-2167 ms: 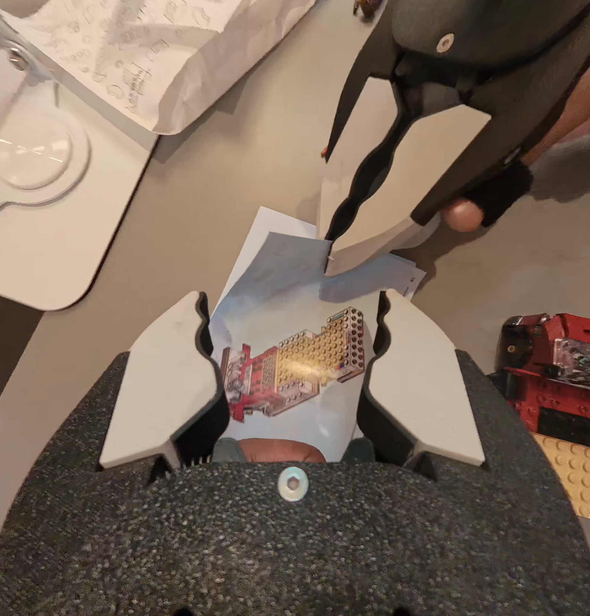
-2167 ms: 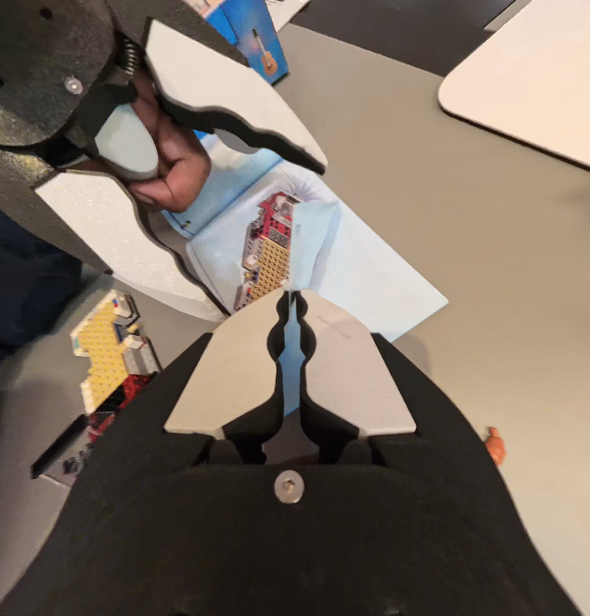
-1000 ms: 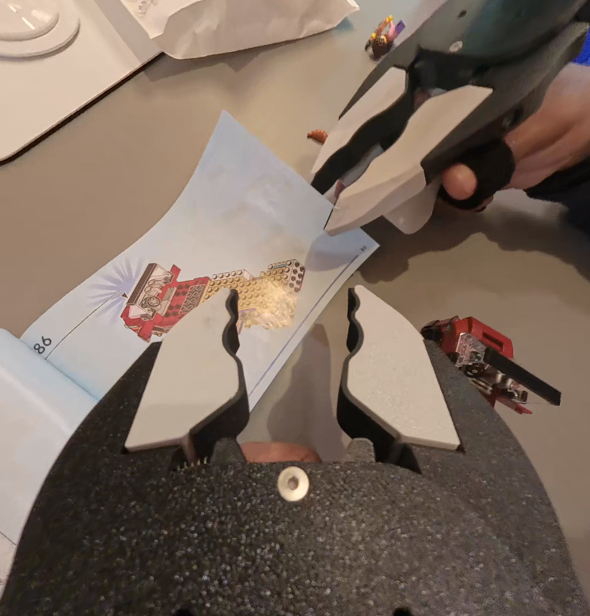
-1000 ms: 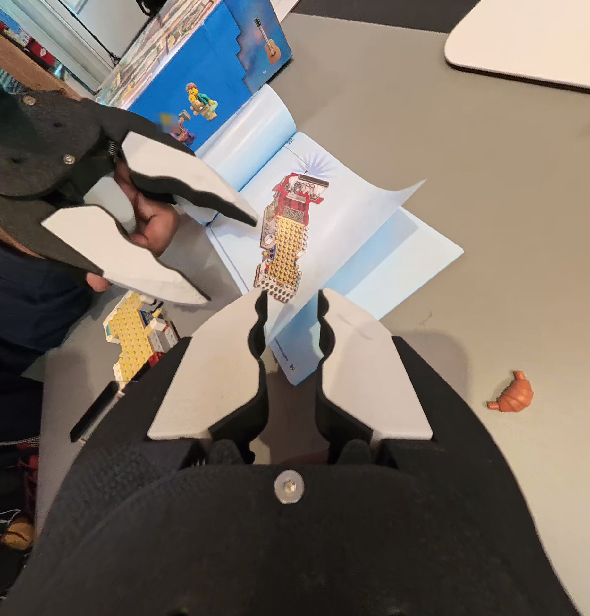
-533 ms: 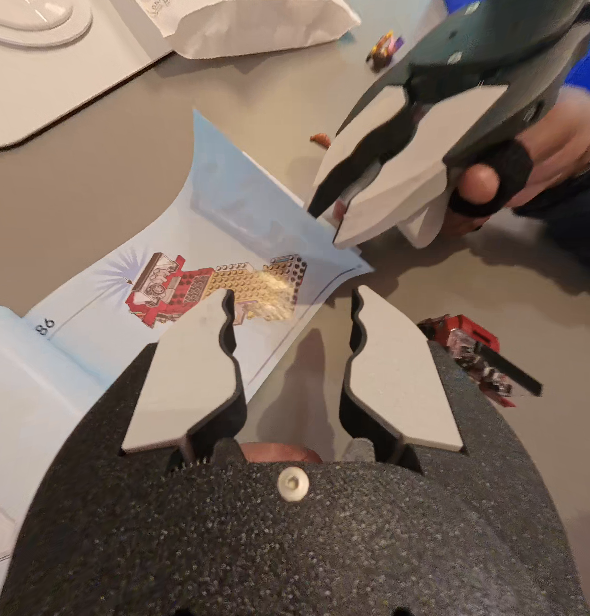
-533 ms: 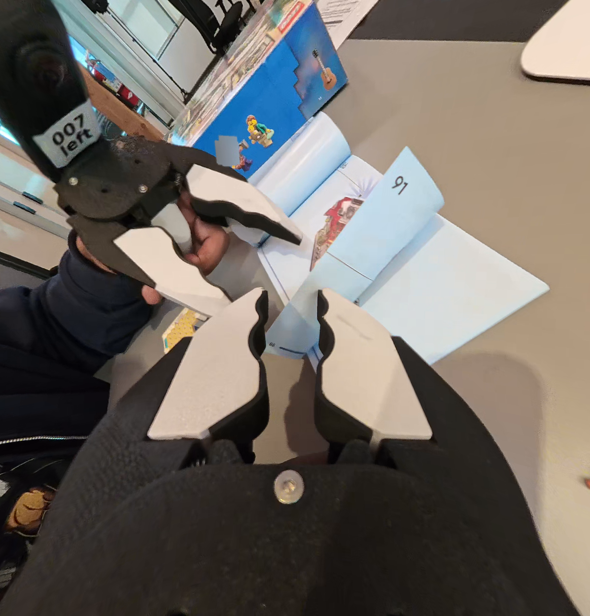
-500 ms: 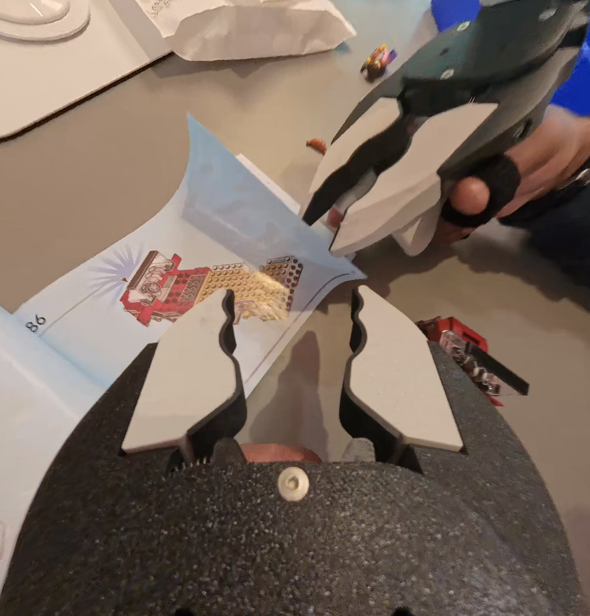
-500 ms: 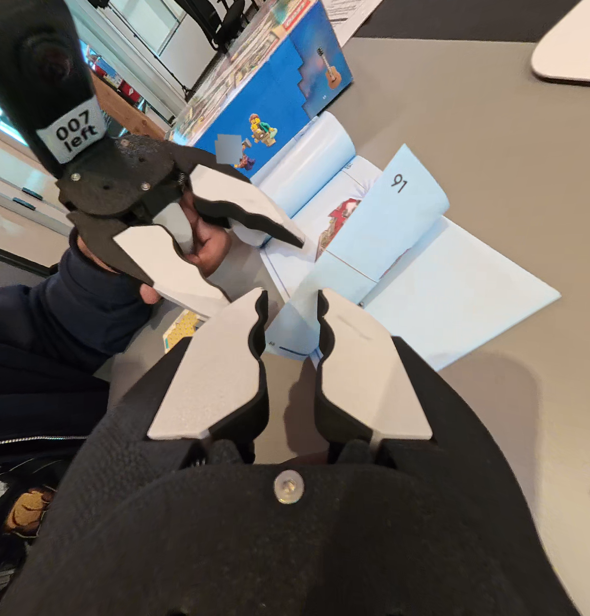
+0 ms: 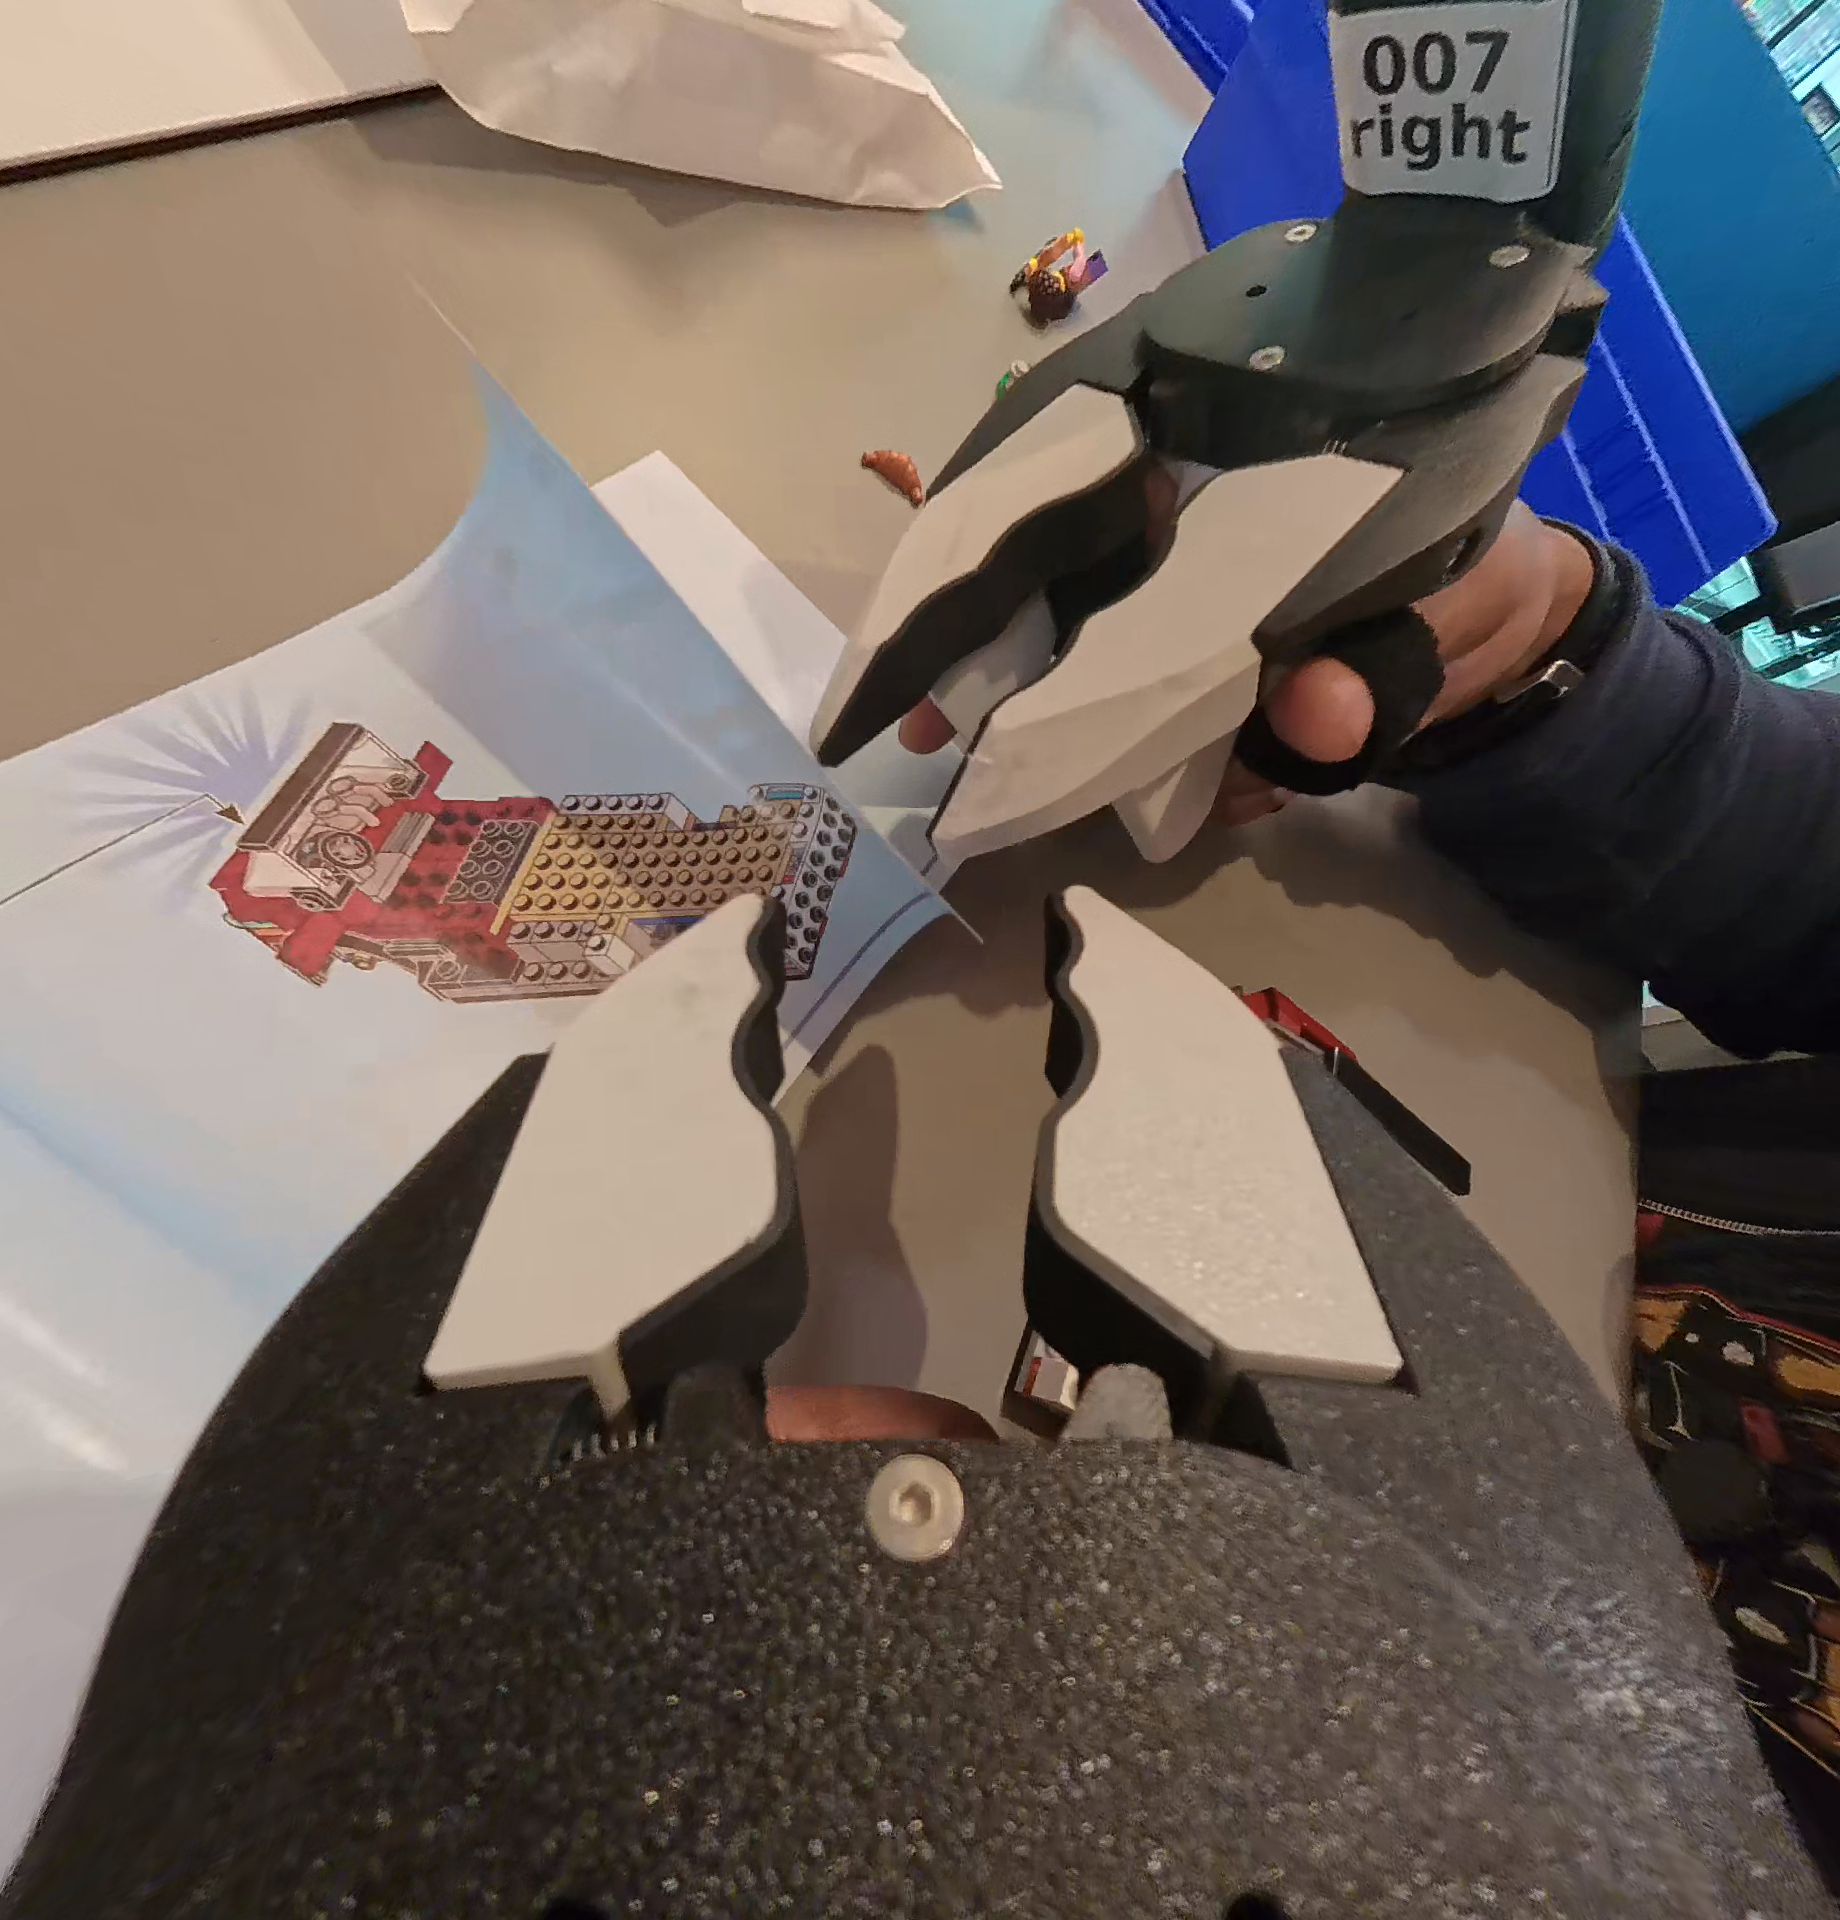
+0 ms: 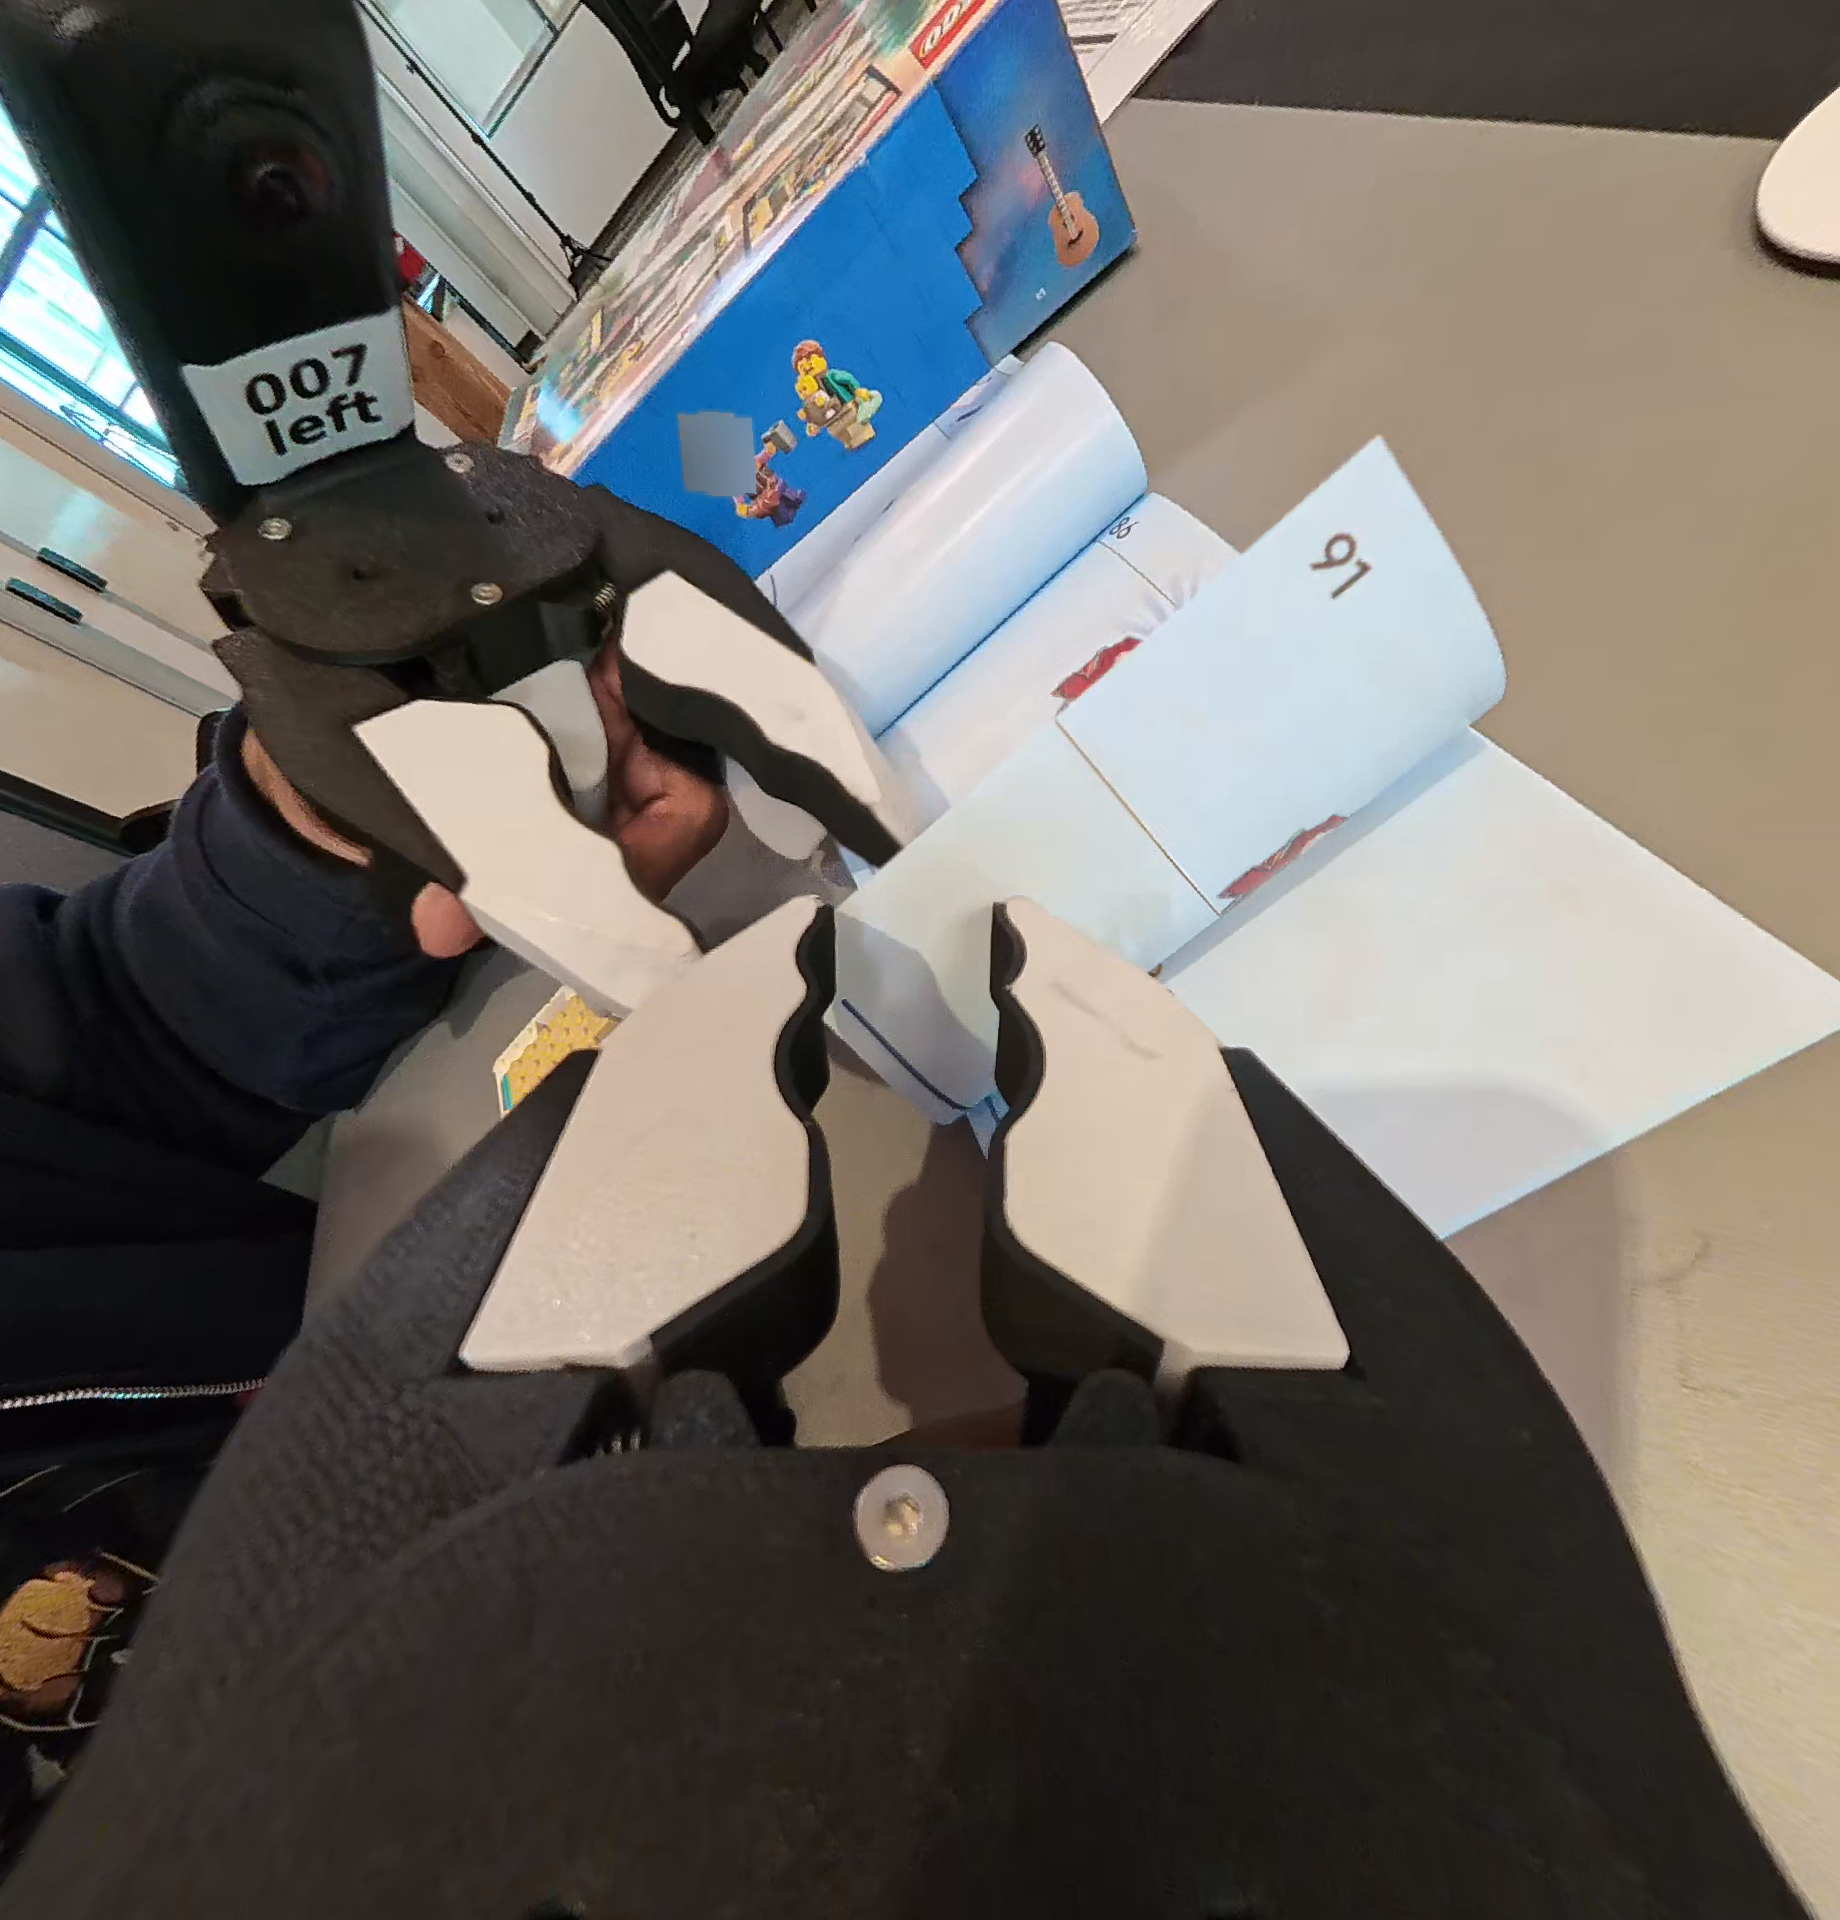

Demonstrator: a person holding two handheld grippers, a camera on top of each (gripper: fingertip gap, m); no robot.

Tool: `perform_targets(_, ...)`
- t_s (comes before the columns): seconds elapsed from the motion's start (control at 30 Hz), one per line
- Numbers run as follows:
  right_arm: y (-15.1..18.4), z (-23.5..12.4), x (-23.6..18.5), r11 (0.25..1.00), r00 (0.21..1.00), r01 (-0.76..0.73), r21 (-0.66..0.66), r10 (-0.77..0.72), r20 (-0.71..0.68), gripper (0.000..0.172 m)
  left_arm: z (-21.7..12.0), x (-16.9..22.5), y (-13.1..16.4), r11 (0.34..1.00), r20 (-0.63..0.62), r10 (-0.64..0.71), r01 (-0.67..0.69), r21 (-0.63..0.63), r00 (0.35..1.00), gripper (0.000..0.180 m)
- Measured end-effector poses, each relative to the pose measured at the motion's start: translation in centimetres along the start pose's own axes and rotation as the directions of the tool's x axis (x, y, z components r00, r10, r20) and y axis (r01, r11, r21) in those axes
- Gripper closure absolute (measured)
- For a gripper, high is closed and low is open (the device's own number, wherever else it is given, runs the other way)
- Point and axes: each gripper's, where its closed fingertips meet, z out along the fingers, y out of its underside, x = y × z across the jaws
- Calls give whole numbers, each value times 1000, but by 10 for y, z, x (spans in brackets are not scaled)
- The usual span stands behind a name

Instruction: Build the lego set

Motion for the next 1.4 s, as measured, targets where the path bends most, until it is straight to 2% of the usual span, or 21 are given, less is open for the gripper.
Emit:
perform_targets(0.33,2,-5,4,1000,1000,-15,2,15,-2,143,0,0,8,998,-4,23,-23,-51,1000,136)
perform_targets(0.53,16,-26,24,999,996,-34,-20,32,-78,144,3,3,10,996,6,67,-67,-66,998,136)
perform_targets(0.83,35,-45,34,995,997,-52,-88,47,-56,144,4,5,10,992,20,105,-103,-73,994,135)
perform_targets(1.4,42,-47,35,992,998,-2,-128,-6,-57,150,9,9,14,988,14,127,-126,-87,992,135)
